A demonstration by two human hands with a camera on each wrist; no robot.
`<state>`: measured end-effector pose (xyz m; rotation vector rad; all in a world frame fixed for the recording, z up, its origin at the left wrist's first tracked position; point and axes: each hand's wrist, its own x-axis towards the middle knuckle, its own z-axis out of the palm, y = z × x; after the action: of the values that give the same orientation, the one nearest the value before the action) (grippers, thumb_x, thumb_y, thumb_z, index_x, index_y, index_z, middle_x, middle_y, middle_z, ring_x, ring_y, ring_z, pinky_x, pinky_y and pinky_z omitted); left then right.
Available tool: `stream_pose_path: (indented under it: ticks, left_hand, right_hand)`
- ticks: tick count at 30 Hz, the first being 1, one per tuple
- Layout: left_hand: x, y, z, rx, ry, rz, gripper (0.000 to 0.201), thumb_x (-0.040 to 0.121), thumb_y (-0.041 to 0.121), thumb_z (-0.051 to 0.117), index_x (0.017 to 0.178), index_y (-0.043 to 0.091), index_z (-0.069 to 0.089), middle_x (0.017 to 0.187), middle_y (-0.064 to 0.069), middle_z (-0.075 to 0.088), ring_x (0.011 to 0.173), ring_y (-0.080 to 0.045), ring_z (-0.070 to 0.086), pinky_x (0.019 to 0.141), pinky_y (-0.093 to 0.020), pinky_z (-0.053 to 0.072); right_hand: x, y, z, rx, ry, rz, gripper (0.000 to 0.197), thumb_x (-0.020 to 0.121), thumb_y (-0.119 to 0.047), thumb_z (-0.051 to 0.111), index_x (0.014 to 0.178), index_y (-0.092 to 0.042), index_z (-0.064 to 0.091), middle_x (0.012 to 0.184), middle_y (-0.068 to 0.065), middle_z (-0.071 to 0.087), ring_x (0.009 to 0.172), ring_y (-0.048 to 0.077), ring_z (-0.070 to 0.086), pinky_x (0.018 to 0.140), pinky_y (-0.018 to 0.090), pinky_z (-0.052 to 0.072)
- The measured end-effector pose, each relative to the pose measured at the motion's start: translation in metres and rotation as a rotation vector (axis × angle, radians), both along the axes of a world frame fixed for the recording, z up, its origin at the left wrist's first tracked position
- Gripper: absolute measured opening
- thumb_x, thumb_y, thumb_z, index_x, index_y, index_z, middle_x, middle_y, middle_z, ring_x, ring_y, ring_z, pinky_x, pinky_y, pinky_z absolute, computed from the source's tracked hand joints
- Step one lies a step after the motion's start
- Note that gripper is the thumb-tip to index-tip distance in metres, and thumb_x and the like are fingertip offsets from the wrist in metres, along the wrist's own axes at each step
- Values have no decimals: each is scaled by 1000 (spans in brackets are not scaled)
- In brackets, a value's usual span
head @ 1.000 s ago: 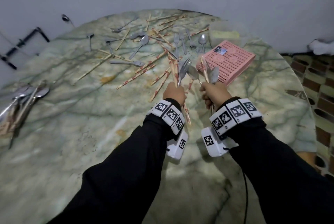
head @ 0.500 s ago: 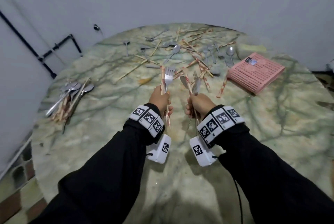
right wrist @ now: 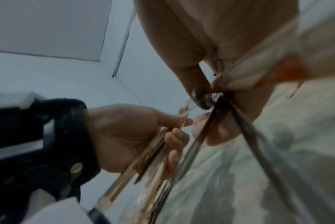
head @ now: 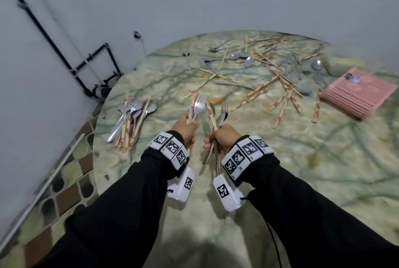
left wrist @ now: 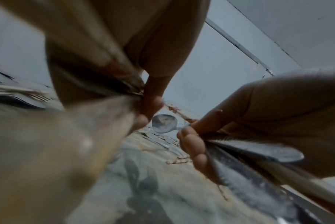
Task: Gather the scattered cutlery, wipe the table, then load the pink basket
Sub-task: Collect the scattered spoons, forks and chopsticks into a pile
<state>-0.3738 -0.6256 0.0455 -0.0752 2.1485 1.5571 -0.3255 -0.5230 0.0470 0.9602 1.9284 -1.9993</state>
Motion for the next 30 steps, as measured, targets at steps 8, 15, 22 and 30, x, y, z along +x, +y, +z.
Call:
stream_pose_path:
  ticks: [8, 15, 22, 30]
  left_hand:
    - [-42, -53, -23, -182, 34, 18, 23, 95, 18, 39, 98, 3, 56, 81, -27, 53, 65, -32, 54, 65, -37, 43]
    - [-78, -89, -25, -289, 104, 26, 33, 100, 10, 26, 125, 12, 46, 68, -4, 51, 52, -12, 47, 36, -7, 39]
    - [-95, -109, -40, -296, 171, 62, 39, 91, 11, 39, 125, 29, 48, 103, -10, 64, 90, -30, 63, 85, -43, 53]
    - [-106, -131, -34, -465, 324, -14, 34, 87, 8, 57, 121, 8, 59, 116, -11, 63, 102, -24, 58, 87, -28, 42]
  right_hand:
    - [-54, -69, -16, -55, 3, 51, 31, 87, 15, 34, 63, -3, 42, 56, 15, 46, 50, 24, 49, 53, 35, 41]
    - [-99, -106, -24, 59, -29, 174, 30, 91, 10, 42, 63, -1, 48, 56, 11, 55, 30, 9, 52, 38, 20, 46]
    - [-126, -130, -42, 205, -6, 234, 13, 90, 1, 48, 93, 6, 60, 78, 13, 59, 57, 15, 58, 50, 16, 45]
    - [-141, -142, -55, 615, -139, 428, 62, 95, -44, 39, 144, -6, 28, 146, 16, 29, 132, 34, 29, 106, 37, 27]
